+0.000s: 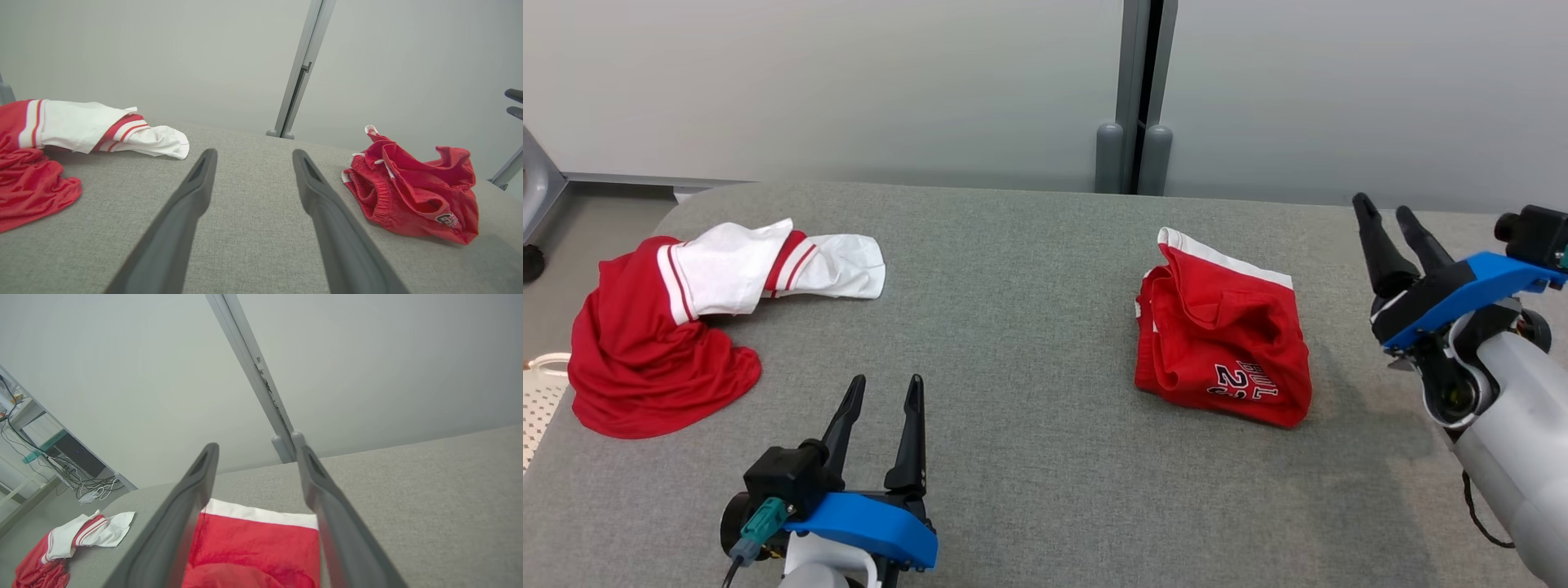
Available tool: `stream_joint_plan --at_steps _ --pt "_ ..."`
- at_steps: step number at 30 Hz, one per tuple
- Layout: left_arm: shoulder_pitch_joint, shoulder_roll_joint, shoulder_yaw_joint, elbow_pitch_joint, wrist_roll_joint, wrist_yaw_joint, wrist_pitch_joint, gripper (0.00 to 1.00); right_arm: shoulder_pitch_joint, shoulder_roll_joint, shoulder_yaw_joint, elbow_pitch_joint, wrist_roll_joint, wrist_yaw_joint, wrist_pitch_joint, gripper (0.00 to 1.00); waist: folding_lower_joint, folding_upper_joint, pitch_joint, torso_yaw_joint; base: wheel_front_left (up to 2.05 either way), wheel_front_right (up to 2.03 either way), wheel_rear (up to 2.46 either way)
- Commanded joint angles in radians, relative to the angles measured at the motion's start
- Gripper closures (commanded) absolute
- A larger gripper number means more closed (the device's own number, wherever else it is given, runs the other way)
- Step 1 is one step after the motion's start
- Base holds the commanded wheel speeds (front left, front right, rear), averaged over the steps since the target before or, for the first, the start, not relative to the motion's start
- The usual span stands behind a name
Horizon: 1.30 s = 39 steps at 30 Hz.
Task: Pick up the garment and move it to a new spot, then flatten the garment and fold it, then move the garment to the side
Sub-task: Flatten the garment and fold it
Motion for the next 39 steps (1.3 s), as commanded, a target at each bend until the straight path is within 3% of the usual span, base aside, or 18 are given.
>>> stream_joint_plan --at_steps 1,3,4,5,6,8,13,20,25,27,38,39 --pt "0.007 -0.001 0.007 -0.003 0.008 -0.003 -0.005 0.0 0.029 0.006 -0.022 0.02 -0.028 0.0 -0.004 0.0 0.0 -0.0001 0.002 0.002 0.0 0.0 0.0" --pt "0.004 -0.005 0.009 -0.001 0.012 -0.006 -0.005 0.0 0.038 0.022 -0.053 0.054 -0.051 0.0 -0.004 0.0 0.0 -0.0001 0.006 0.006 0.0 0.0 0.0" --pt "0.0 -0.006 0.009 0.001 0.015 -0.008 -0.005 0.0 0.036 0.033 -0.067 0.076 -0.065 0.0 -0.004 0.13 0.0 -0.0001 0.008 0.008 0.0 0.0 0.0" --pt "-0.004 -0.007 0.01 0.002 0.017 -0.009 -0.005 0.0 0.034 0.045 -0.075 0.099 -0.079 0.0 -0.005 0.6 0.0 -0.0001 0.01 0.01 0.0 0.0 0.0" --pt "-0.008 -0.008 0.009 0.003 0.019 -0.009 -0.005 0.0 0.03 0.061 -0.079 0.127 -0.084 0.0 -0.005 1.0 0.0 -0.0001 0.012 0.014 0.0 0.0 0.0" --pt "-0.015 -0.01 0.006 0.007 0.02 -0.013 -0.005 0.0 0.02 0.089 -0.064 0.199 -0.104 0.0 0.005 1.0 0.0 -0.0001 0.014 0.024 0.0 0.0 0.0" --pt "-0.014 -0.015 0.01 0.018 0.023 -0.018 -0.005 0.0 0.017 0.174 -0.035 0.305 -0.086 0.0 0.146 1.0 0.0 -0.0001 0.009 0.059 0.0 0.0 0.0" --pt "0.002 -0.018 0.025 0.028 0.028 -0.021 -0.005 0.0 0.109 0.254 0.04 0.234 -0.063 0.0 0.292 1.0 0.0 -0.0001 -0.005 0.074 0.0 0.0 0.0" --pt "0.005 -0.019 0.032 0.022 0.038 -0.024 -0.005 0.0 0.143 0.273 0.088 0.182 -0.066 0.0 0.282 1.0 0.0 -0.0001 -0.013 0.056 0.0 0.0 0.0" --pt "0.007 -0.02 0.034 0.02 0.038 -0.024 -0.005 0.0 0.147 0.272 0.092 0.166 -0.06 0.0 0.27 1.0 0.0 -0.0001 -0.015 0.051 0.0 0.0 0.0" --pt "0.041 -0.019 0.08 -0.015 0.054 -0.018 -0.005 0.0 0.173 0.108 0.103 -0.11 -0.044 0.0 0.02 0.99 0.0 -0.0001 -0.059 -0.031 0.0 0.0 0.0" --pt "0.043 -0.017 0.089 -0.021 0.056 -0.017 -0.005 0.0 0.173 0.092 0.098 -0.131 -0.052 0.0 0.01 0.82 0.0 -0.0001 -0.061 -0.041 0.0 0.0 0.0"
